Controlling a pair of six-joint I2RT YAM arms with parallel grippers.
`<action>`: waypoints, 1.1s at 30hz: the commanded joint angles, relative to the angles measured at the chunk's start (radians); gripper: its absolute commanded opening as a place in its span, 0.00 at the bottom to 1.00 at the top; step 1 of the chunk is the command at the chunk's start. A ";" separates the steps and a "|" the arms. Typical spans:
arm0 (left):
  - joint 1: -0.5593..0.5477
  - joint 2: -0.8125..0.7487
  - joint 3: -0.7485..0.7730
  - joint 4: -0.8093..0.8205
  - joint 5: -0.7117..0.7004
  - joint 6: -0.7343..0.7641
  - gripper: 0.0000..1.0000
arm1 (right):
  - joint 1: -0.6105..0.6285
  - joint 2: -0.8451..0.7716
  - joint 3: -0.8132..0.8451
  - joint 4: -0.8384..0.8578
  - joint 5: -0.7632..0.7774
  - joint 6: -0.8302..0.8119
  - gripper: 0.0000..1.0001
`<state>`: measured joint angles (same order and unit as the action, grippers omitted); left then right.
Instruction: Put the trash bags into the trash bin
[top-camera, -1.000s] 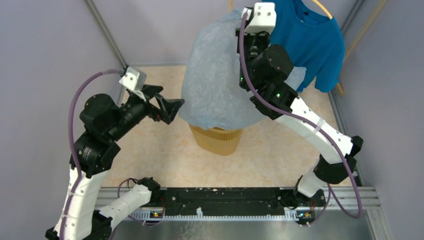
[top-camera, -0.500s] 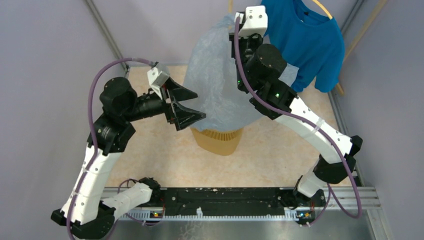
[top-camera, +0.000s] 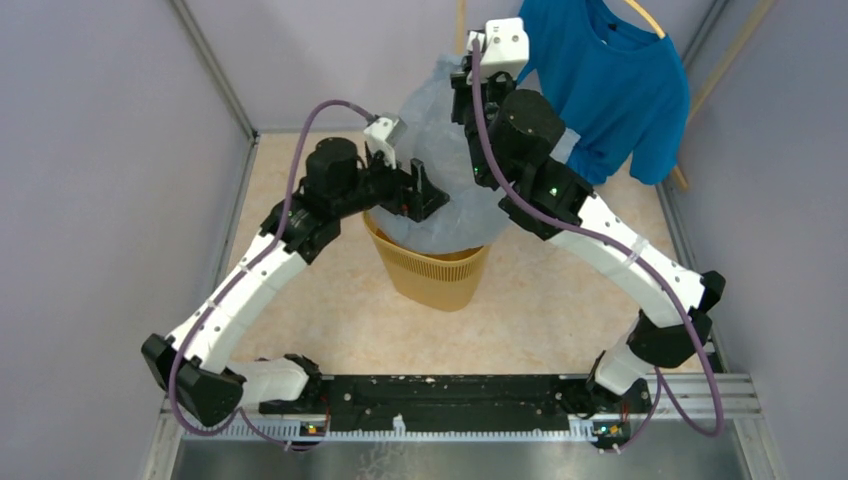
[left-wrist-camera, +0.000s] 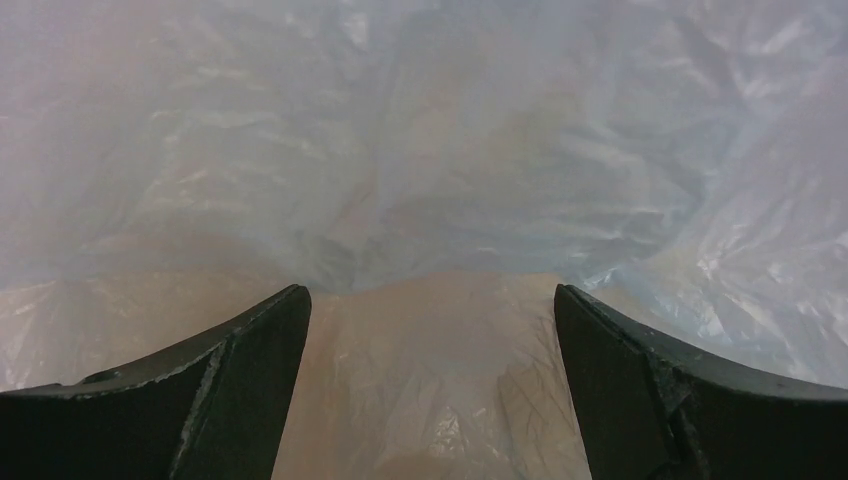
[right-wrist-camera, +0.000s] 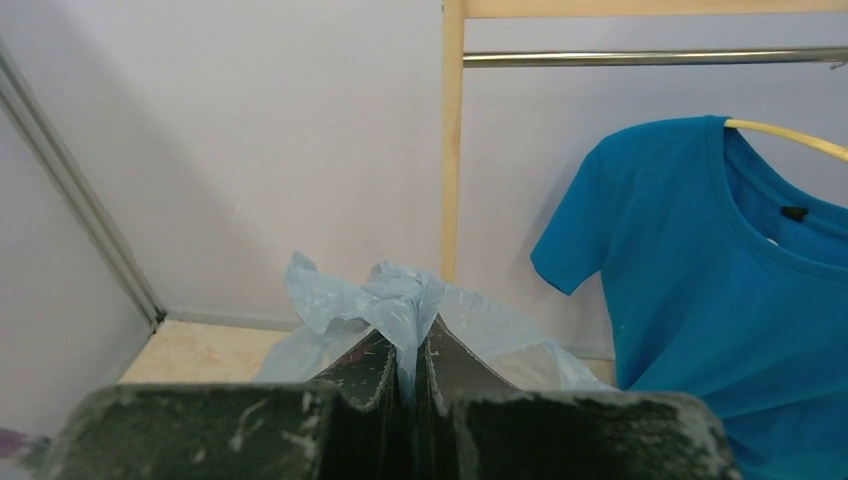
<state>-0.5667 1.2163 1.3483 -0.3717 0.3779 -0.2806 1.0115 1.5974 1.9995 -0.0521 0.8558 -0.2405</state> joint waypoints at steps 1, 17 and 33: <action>-0.091 0.036 0.041 -0.022 -0.283 0.051 0.98 | -0.002 -0.039 -0.027 -0.015 -0.040 0.059 0.00; -0.128 -0.185 0.118 -0.194 -0.281 0.141 0.99 | -0.004 -0.079 -0.108 -0.019 -0.100 0.111 0.00; -0.307 -0.020 0.081 -0.001 -0.188 0.094 0.93 | -0.003 -0.103 -0.111 -0.053 -0.116 0.158 0.00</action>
<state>-0.8577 1.1469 1.4235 -0.4095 0.3595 -0.1921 1.0115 1.5364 1.8847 -0.1123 0.7513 -0.1020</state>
